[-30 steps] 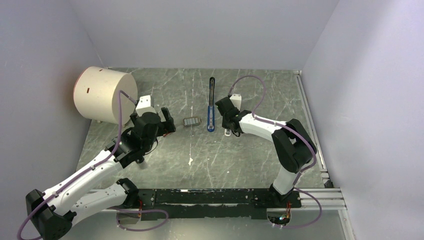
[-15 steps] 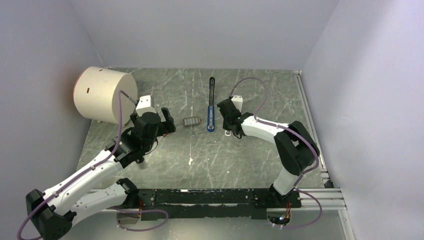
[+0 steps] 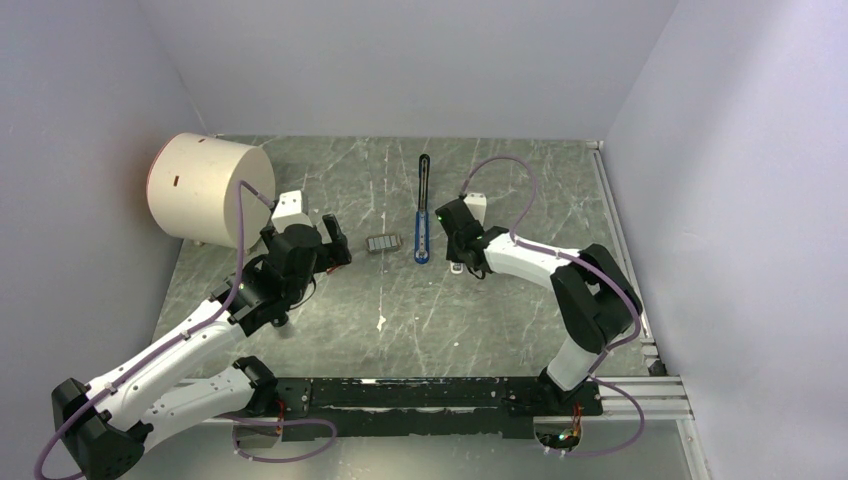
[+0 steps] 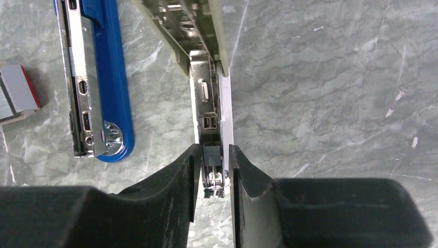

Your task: Load the staples into the stapler

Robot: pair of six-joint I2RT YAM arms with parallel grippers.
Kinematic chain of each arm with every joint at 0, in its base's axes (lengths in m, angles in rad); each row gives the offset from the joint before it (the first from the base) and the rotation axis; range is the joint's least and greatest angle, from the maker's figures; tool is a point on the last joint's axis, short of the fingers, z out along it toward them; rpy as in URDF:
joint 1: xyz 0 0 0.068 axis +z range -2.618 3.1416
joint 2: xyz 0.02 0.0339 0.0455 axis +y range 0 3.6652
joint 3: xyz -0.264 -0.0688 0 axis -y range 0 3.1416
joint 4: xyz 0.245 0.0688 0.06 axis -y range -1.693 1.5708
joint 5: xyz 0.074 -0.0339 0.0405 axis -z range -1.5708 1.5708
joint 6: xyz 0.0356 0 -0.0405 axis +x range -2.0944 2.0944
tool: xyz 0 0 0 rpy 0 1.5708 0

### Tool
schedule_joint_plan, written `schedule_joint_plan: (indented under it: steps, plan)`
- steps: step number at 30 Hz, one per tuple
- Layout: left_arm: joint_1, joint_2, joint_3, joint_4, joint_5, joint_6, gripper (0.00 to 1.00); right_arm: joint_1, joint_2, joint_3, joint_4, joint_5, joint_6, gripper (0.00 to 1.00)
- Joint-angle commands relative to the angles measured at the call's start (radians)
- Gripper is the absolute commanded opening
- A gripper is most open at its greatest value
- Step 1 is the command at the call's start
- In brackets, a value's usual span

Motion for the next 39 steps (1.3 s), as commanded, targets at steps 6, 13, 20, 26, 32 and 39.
schedule_joint_plan:
  steps: [6, 13, 20, 26, 32, 39]
  plan:
    - [0.006, -0.001, 0.014, 0.022, 0.008, 0.003, 0.98, -0.007, -0.043, 0.045, -0.043, 0.032, 0.0, 0.34]
    - [0.006, -0.007, 0.013, 0.021, 0.006, 0.003, 0.98, -0.017, -0.04, 0.097, -0.056, 0.044, -0.001, 0.43]
    - [0.006, -0.003, 0.015, 0.02, 0.008, 0.001, 0.98, -0.044, -0.004, 0.205, -0.104, 0.056, -0.038, 0.68]
    - [0.006, 0.002, 0.016, 0.024, 0.025, 0.003, 0.98, -0.069, 0.069, 0.294, -0.135, 0.028, -0.109, 0.75]
    - [0.007, -0.001, 0.018, 0.022, 0.034, 0.009, 0.98, -0.085, 0.105, 0.323, -0.117, -0.012, -0.154, 0.68]
    - [0.008, 0.004, 0.024, 0.033, 0.048, 0.018, 0.98, -0.112, 0.13, 0.357, -0.088, -0.041, -0.194, 0.61]
